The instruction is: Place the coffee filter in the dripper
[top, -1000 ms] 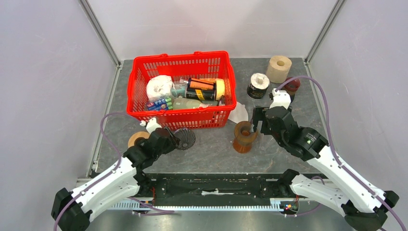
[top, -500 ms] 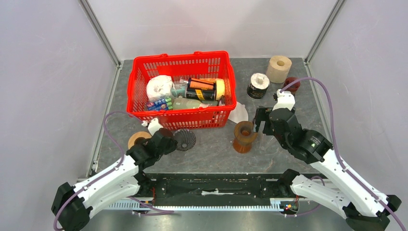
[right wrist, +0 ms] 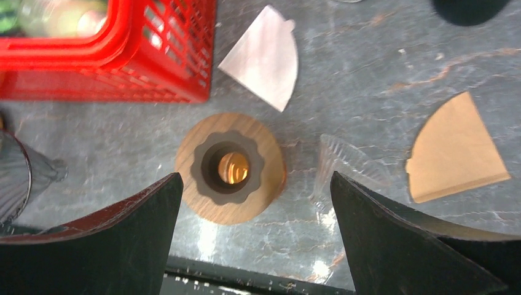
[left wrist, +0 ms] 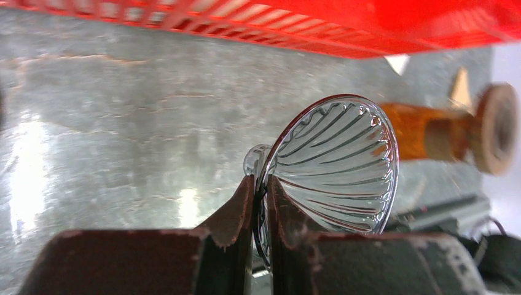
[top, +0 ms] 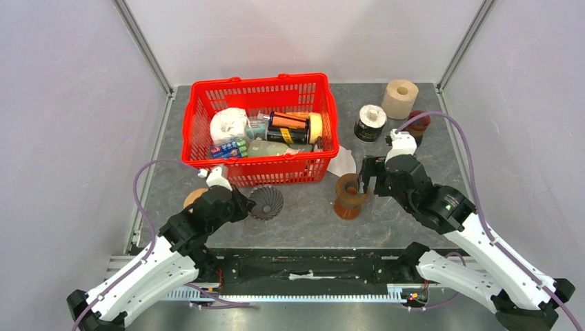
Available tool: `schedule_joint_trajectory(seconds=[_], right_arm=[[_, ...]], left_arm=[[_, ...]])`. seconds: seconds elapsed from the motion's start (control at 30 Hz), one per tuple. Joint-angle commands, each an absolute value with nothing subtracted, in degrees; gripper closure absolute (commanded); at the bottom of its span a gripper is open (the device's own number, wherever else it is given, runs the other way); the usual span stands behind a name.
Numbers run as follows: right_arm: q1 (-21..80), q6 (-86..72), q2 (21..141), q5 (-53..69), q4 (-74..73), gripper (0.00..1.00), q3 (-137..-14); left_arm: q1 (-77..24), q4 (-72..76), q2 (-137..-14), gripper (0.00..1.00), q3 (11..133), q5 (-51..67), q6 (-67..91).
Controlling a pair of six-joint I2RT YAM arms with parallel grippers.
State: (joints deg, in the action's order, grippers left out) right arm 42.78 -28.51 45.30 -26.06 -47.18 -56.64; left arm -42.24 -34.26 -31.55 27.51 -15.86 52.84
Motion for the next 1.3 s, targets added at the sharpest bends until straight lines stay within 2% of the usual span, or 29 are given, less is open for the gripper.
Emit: schedule_joint_trajectory(seconds=[0.0, 0.13, 0.3, 0.53, 0.67, 0.8, 0.97, 1.27], right_arm=[[42.63, -25.42, 46.22, -15.09, -45.59, 0.03, -58.5], [42.63, -25.13, 46.08, -11.48, -45.78, 0.03, -59.84], [42.63, -26.24, 43.34, -18.58, -46.65, 0.03, -61.35], [42.63, -27.05, 38.61, -35.74, -49.35, 0.03, -60.51], [42.63, -29.55, 38.77, -41.29, -54.21, 0.03, -62.89], [42.63, -33.61, 41.35, -41.49, -57.86, 0.03, -65.29], [42.63, -36.09, 43.1, -41.38, -58.05, 0.03, -66.97], [42.62, -35.82, 44.53, -39.39, -57.57, 0.03, -67.63]], left_arm=[[-42.36, -29.62, -31.51, 0.98, 33.43, -1.49, 44.6], [-42.45, -19.02, -33.43, 0.98, 34.34, 12.56, 43.8], [-43.23, -9.95, -39.55, 0.98, 38.44, 18.0, 44.44], [-48.97, -5.57, -53.74, 0.98, 51.67, 14.77, 41.01], [-52.07, -5.36, -64.06, 0.98, 58.91, 12.26, 39.78], [-52.57, -5.33, -74.37, 0.98, 66.7, 14.43, 39.48], [-53.04, -8.26, -82.87, 0.98, 74.32, 11.07, 38.31], [-54.73, -14.48, -88.91, 0.98, 79.22, 6.0, 35.97]])
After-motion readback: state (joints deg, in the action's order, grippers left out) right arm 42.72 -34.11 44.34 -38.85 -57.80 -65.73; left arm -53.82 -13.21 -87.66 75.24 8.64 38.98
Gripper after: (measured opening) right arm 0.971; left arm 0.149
